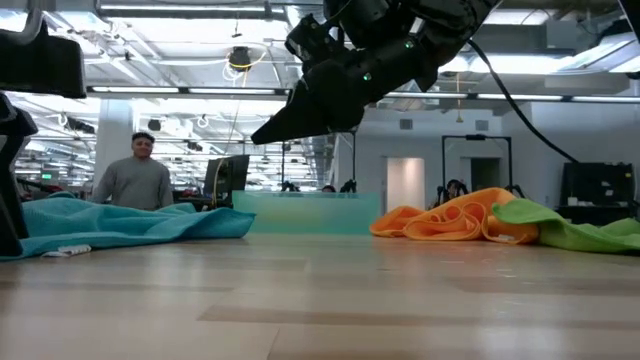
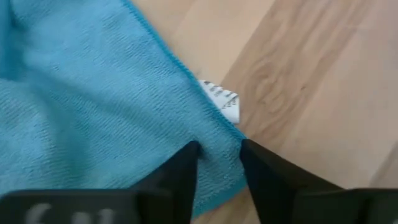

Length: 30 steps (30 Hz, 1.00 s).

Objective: Roll microfiber towels into tight, uniform cylinder then place into a basket
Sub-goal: Fold the blue microfiber towel

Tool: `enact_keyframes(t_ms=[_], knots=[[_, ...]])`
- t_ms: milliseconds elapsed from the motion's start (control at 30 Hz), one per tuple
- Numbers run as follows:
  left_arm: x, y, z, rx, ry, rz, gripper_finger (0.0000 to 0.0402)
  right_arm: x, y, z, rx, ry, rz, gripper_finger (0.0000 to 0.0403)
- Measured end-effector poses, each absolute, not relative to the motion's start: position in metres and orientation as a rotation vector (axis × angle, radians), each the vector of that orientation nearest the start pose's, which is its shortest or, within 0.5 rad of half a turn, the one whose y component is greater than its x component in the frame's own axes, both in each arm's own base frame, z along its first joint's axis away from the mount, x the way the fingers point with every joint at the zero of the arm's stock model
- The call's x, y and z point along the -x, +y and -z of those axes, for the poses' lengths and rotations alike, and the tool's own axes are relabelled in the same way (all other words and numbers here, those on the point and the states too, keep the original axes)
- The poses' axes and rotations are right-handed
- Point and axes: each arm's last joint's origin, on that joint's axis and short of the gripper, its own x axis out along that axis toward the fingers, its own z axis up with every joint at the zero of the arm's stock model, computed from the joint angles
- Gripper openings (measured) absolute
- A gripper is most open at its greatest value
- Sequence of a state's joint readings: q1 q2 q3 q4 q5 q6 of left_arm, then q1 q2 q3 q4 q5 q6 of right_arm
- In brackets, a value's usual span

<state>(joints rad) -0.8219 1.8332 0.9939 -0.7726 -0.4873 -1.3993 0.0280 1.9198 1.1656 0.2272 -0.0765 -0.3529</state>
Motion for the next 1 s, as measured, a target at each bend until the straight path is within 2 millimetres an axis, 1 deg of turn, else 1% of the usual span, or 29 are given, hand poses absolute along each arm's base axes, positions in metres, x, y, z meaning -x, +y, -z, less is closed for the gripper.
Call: enact_keyframes(t_ms=[200, 267, 433, 700, 867, 1000], knots=[[-0.213, -0.209, -0.123, 0.207, 1.094, -0.53, 0.0027, -0.412, 0.015, -0.177, 0.277, 0.535, -0.187, 0.019], [-0.214, -0.21, -0.123, 0.203, 1.091, -0.512, 0.0008, -0.411, 0.017, -0.176, 0.276, 0.547, -0.193, 0.0189], [-0.217, -0.214, -0.125, 0.209, 1.089, -0.491, 0.0005, -0.41, 0.023, -0.175, 0.282, 0.548, -0.211, 0.0188], [-0.226, -0.226, -0.138, 0.194, 1.104, -0.397, 0.0001, -0.41, 0.033, -0.175, 0.311, 0.548, -0.24, 0.0195], [-0.23, -0.232, -0.146, 0.184, 1.098, -0.354, 0.0, -0.406, 0.041, -0.171, 0.338, 0.589, -0.274, 0.0202], [-0.229, -0.235, -0.151, 0.174, 1.106, -0.35, 0.0, -0.401, 0.052, -0.167, 0.39, 0.64, -0.325, 0.0215]])
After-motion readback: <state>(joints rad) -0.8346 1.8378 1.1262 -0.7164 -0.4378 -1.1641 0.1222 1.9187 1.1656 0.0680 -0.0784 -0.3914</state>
